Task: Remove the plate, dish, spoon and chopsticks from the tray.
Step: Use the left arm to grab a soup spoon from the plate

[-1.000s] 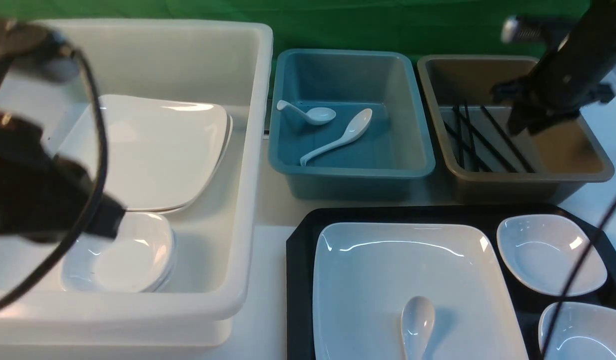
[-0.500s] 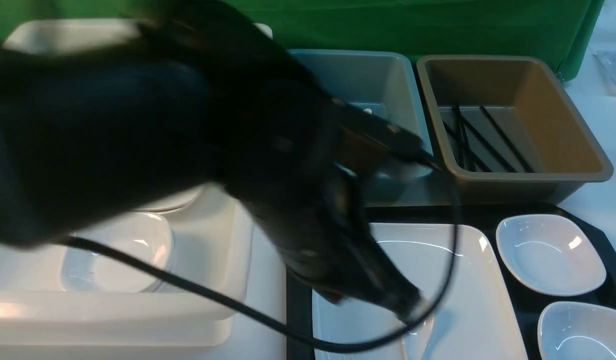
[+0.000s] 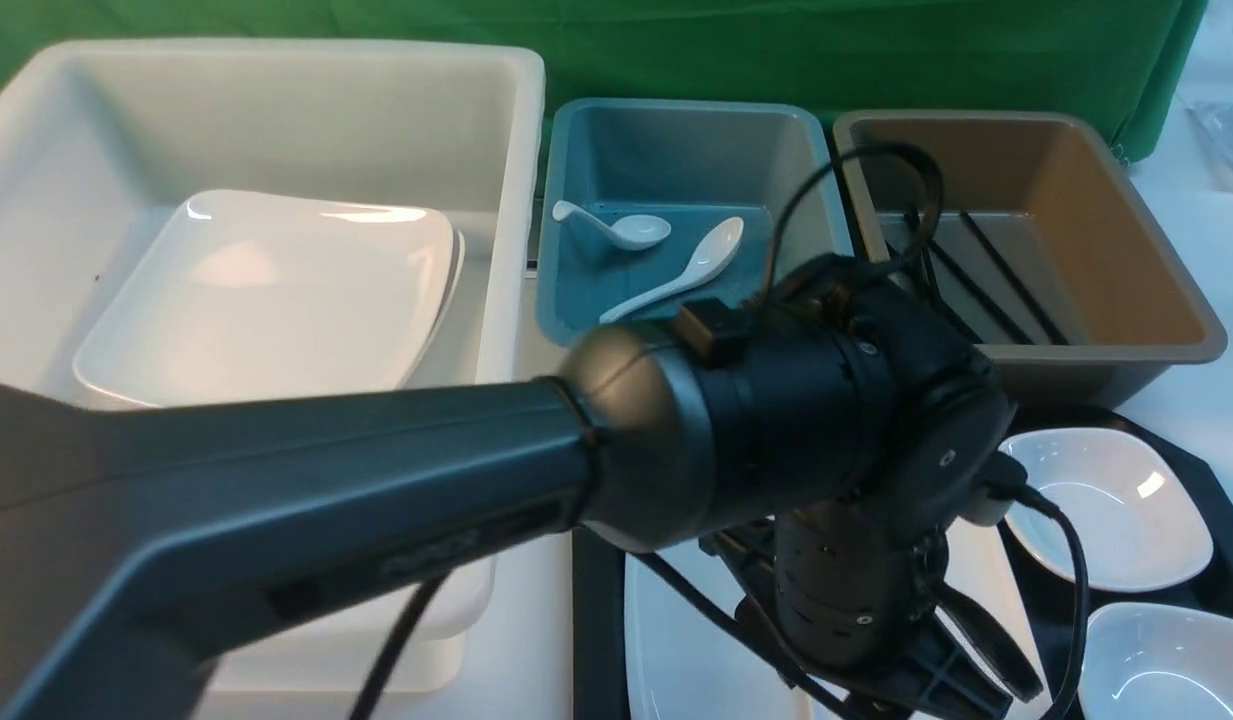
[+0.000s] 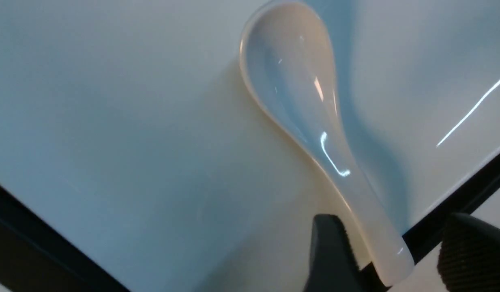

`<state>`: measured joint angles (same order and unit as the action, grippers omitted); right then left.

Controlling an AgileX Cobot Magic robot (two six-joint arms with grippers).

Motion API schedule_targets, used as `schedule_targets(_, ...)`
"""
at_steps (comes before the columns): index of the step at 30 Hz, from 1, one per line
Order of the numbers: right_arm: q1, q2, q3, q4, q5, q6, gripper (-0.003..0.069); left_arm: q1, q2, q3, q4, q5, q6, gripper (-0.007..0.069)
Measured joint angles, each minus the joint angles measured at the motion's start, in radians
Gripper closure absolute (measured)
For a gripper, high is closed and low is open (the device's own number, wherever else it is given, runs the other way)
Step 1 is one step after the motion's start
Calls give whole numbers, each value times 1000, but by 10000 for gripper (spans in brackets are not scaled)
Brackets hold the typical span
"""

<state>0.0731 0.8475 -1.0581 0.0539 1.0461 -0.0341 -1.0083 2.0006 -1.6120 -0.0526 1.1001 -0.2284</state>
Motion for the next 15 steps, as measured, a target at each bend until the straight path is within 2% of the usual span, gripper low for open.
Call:
schedule_targets(1, 0, -1, 1, 0, 0, -1, 603, 0, 2, 0, 0, 0, 0, 248)
schedule_targets(2, 0, -1, 5, 0, -4, -2, 602, 0, 16, 0, -1, -3, -3, 196)
schedule_targets(4, 0, -1, 6, 0, -12, -3, 600, 0, 34, 0, -2, -16, -11, 144)
schedule_targets(7, 0, -1, 6, 0, -19, -4, 595, 0, 58, 0, -11, -36, -20, 105)
schedule_targets(15, 0, -1, 6, 0, -56, -9, 587, 0, 125, 0, -57, -49, -29, 132)
